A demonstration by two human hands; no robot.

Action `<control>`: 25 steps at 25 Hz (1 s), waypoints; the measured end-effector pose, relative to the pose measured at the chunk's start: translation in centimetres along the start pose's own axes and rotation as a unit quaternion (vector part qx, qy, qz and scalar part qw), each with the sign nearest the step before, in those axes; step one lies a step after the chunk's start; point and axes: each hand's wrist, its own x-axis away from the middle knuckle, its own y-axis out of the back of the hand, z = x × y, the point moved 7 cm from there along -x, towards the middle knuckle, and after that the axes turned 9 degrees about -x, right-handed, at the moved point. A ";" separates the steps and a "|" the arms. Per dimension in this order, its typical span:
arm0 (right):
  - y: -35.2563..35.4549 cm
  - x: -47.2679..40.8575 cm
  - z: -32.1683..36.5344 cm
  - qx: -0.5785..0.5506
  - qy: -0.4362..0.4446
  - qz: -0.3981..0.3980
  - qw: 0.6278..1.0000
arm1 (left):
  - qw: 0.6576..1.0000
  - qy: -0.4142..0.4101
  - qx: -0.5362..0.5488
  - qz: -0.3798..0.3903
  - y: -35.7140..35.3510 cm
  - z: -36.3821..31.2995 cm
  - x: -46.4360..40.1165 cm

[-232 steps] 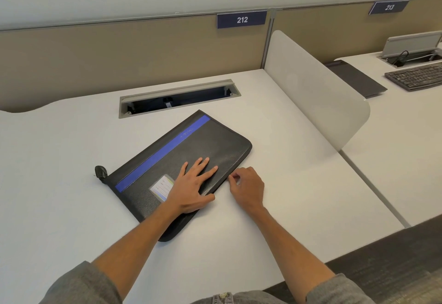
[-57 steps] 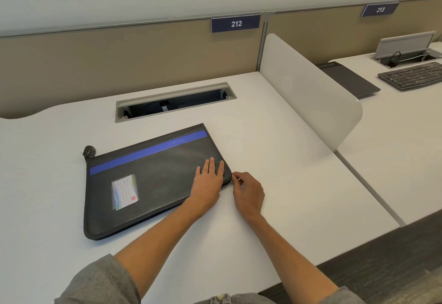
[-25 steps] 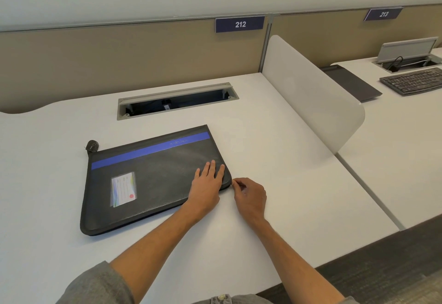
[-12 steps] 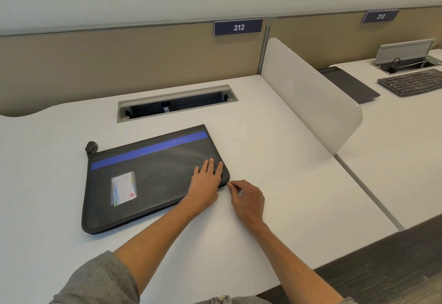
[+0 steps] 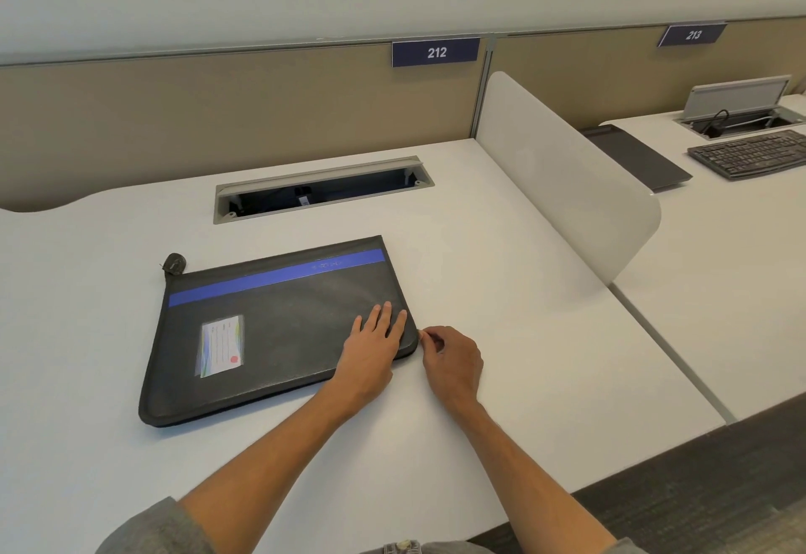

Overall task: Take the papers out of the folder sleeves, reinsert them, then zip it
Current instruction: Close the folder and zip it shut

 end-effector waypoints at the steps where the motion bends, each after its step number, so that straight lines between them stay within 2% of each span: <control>1: -0.1 0.0 0.1 0.005 0.007 0.003 1.000 | 1.000 -0.006 0.004 0.000 -0.1 0.1 0.3; 25: -1.4 -1.0 1.4 0.093 0.058 0.023 0.994 | 0.996 -0.068 0.058 0.009 0.6 1.3 3.0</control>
